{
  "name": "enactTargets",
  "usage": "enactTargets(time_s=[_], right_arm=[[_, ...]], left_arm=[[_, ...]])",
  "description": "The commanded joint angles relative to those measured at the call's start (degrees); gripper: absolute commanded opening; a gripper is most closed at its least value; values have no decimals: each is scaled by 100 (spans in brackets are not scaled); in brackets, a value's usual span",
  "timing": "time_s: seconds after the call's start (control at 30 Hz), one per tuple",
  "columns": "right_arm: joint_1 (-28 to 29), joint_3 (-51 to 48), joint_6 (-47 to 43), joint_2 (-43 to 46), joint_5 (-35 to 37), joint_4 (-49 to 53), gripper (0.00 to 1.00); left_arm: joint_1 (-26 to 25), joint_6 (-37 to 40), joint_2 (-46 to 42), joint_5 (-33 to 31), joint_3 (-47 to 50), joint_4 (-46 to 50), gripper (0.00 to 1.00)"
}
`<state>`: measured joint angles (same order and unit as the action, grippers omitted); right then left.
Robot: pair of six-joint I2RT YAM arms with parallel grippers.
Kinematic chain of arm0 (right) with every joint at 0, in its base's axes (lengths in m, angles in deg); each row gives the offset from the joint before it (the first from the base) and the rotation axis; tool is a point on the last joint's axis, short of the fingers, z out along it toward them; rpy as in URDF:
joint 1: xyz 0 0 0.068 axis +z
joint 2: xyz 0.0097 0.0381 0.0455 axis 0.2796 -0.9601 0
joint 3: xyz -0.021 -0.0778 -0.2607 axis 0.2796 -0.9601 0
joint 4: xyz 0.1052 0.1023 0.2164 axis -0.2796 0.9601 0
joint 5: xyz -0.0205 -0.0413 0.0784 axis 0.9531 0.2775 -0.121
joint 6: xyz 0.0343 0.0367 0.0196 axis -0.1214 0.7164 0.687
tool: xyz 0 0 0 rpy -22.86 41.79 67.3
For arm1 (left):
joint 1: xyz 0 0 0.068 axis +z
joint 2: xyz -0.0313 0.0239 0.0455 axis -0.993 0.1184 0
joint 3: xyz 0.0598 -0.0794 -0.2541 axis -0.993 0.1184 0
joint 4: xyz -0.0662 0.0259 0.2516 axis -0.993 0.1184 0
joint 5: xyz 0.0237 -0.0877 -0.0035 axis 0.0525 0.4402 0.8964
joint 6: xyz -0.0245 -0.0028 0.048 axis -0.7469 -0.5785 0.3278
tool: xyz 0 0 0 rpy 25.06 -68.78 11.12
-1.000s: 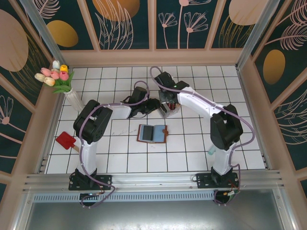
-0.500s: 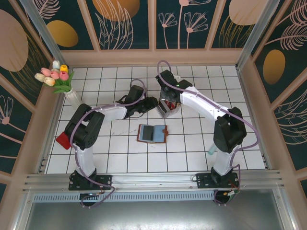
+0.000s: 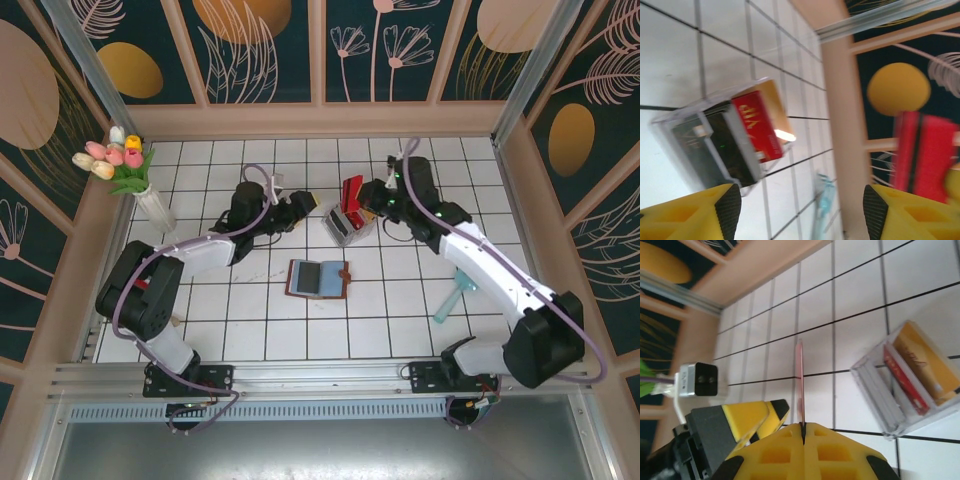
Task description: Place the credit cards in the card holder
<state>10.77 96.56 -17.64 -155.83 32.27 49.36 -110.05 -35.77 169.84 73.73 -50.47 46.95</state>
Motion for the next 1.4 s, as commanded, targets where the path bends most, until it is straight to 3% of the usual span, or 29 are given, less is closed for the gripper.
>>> enactTargets(time_s=[0.0,0.37,0.57,0.67,1.03,1.37], right_arm=[[-211,-410,299,119,-1574,-1157,0],[-362,-790,818,0,-2426,-2181,0],[-498,-649,364,-85,-1619,-1406,0],[-713,-607,225,-253,-1905,-1342,0],[-882,-592,187,-391,-2953,-1830,0],[-903,-644,325,-536,-3209,-2130,0]], left_arm=[[-2,-625,-122,862,37,-1439,69],[-13,-890,62,1369,-133,-1991,61],[-10,-883,32,1100,-54,-1895,53],[-13,-908,107,945,-51,-1839,49],[-13,-1451,756,1116,-379,-2545,57],[-22,-1857,970,1220,-488,-3190,40]])
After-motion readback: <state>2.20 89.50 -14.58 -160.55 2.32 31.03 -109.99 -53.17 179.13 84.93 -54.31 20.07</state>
